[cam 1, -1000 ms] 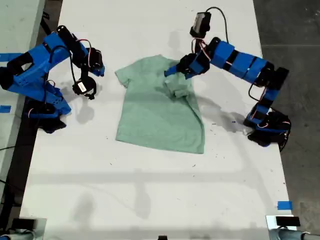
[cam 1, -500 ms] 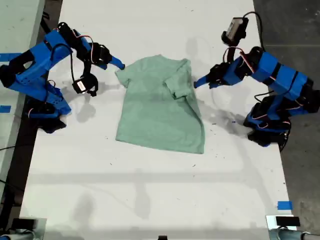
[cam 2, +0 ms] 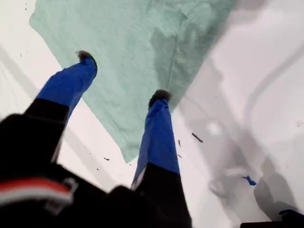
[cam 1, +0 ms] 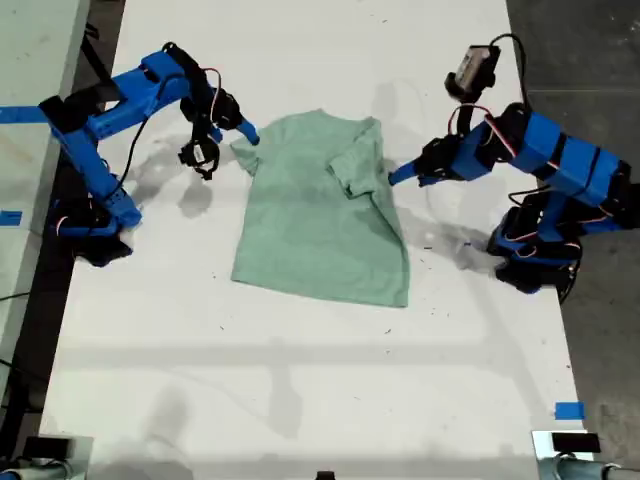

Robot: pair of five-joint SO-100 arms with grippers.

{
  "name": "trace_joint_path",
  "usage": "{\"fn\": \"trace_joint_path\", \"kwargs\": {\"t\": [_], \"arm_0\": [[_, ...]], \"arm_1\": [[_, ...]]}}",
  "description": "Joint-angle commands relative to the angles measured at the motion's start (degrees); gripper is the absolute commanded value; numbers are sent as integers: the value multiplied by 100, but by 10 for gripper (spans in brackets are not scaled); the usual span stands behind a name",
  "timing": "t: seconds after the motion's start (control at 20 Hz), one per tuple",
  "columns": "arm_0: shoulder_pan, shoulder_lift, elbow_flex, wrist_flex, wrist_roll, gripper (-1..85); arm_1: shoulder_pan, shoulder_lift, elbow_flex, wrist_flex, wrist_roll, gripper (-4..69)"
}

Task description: Fold tshirt

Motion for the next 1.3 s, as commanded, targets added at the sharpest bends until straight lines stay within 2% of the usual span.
{"fn": "trace_joint_path", "kwargs": {"t": [0.0, 0.2, 0.25, 0.3, 0.35, 0.55, 0.75, 0.9, 1.05, 1.25], "arm_0": [[-229, -606, -624, -246, 141, 277], [-308, -1740, -1195, -360, 158, 277], [-334, -2030, -1380, -316, 158, 244], [-360, -2259, -1538, -264, 158, 179], [-360, -2364, -1582, -255, 123, 1], [-272, -2206, -1626, -185, -26, 1], [-167, -1573, -1819, 343, -97, 1], [-18, -756, -1828, 510, -105, 1], [606, -668, -2602, 536, -105, 1], [1608, -2004, -4271, 158, 70, 1]], "arm_1": [[-211, 220, -97, -62, 132, 226], [-334, 290, -62, -53, 246, 227], [-352, 299, -53, -53, 264, 227], [-360, 316, -26, -53, 281, 227], [-360, 334, 9, -53, 290, 227], [-316, 396, 123, -53, 299, 226], [-299, 466, 229, -62, 334, 225], [-272, 633, 360, -18, 378, 223], [-246, 738, 501, -18, 404, 222], [-255, 747, 545, -18, 448, 221]]}}
